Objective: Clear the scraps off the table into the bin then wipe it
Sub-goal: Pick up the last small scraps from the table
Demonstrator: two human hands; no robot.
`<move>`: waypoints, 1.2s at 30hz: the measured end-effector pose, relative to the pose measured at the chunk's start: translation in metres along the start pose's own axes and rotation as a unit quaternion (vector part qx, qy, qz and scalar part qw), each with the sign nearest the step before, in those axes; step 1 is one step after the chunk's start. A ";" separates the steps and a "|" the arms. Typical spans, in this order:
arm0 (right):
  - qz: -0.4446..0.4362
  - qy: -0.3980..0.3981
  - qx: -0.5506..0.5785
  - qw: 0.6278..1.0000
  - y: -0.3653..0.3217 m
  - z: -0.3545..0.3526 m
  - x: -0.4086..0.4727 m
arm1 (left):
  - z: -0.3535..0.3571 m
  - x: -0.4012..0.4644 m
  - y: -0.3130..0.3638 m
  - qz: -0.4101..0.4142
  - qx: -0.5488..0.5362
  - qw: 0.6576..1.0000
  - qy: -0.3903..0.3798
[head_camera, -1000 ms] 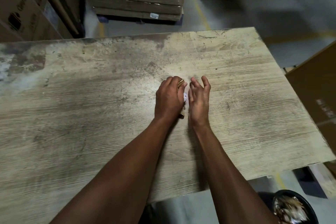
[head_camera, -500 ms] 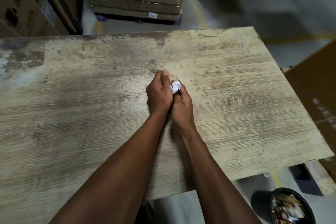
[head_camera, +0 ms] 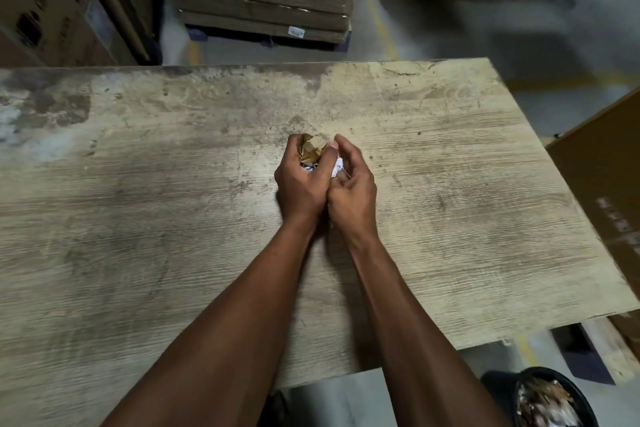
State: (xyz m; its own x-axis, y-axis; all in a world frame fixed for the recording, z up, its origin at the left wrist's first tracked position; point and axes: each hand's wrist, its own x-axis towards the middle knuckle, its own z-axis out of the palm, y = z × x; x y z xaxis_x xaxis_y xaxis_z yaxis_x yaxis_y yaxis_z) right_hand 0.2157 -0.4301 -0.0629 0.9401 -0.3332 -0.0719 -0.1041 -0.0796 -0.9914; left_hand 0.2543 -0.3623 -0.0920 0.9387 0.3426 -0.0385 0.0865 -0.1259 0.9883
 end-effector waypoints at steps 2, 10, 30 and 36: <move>-0.023 0.020 0.005 1.000 0.000 0.003 -0.002 | 0.001 0.002 -0.002 0.000 0.010 1.000 0.007; -0.034 0.009 -0.052 0.998 0.011 -0.010 -0.012 | 0.004 -0.003 0.001 0.034 0.062 0.997 0.024; -0.004 0.091 -0.087 0.992 -0.009 -0.001 0.009 | -0.001 -0.005 0.004 0.023 -0.054 0.998 -0.029; -0.058 0.037 -0.160 0.985 -0.013 -0.003 0.004 | 0.000 -0.003 0.003 0.003 -0.056 0.998 -0.003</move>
State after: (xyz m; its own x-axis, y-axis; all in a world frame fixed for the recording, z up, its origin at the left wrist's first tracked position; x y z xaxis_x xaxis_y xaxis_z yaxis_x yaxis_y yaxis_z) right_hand 0.2200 -0.4332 -0.0497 0.9268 -0.3710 0.0588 -0.1061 -0.4086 -0.9065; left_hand 0.2519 -0.3632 -0.0888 0.9413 0.3360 -0.0327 0.0428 -0.0229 0.9988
